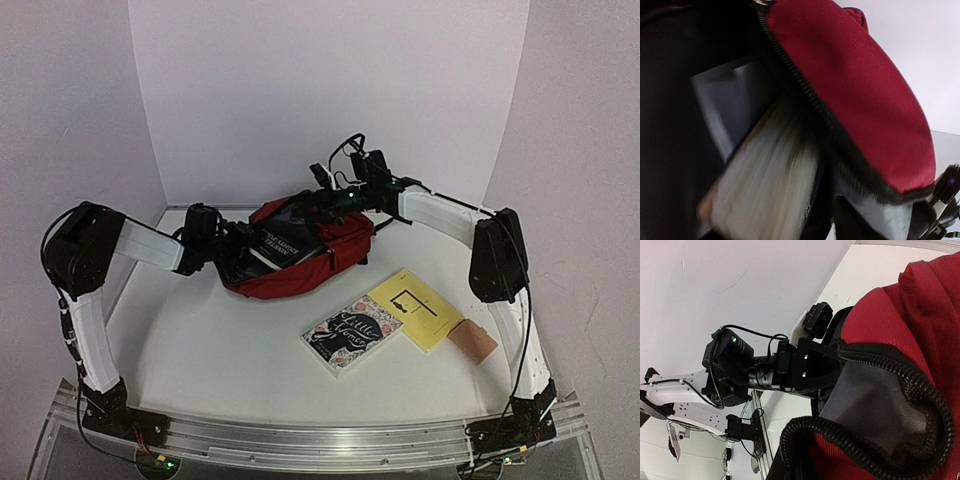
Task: Pack the student bag
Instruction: Place the book in the student bag.
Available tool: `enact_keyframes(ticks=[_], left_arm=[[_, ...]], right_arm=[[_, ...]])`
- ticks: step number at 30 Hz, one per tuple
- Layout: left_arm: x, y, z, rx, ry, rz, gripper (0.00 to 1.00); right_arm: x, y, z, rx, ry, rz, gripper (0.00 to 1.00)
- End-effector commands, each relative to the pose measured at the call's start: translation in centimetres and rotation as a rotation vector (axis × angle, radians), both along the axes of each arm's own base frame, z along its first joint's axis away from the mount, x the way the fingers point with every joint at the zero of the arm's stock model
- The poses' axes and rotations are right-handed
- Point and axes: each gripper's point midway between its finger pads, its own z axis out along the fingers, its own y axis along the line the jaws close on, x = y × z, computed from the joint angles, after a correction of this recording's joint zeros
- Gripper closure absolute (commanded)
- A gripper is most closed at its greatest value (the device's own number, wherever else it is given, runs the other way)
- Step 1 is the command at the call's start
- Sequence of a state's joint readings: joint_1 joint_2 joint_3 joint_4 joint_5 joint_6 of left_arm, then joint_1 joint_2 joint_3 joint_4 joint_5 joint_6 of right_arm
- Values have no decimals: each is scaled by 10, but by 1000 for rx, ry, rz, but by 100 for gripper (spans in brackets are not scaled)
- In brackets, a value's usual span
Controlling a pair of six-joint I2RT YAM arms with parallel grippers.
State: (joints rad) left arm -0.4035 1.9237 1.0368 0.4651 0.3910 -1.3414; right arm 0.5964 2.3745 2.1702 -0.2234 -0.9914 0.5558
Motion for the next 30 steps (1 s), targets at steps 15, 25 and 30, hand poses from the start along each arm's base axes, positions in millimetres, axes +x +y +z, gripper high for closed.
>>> enact_keyframes(ticks=[15, 25, 30], left_arm=[[-35, 12, 1, 31, 18, 13, 56], [-2, -23, 1, -18, -56, -30, 92], [17, -34, 3, -12, -78, -46, 100]], right_arm=[[19, -15, 41, 47, -86, -96, 100], [24, -21, 32, 38, -58, -113, 100], [22, -25, 35, 43, -53, -109, 100]])
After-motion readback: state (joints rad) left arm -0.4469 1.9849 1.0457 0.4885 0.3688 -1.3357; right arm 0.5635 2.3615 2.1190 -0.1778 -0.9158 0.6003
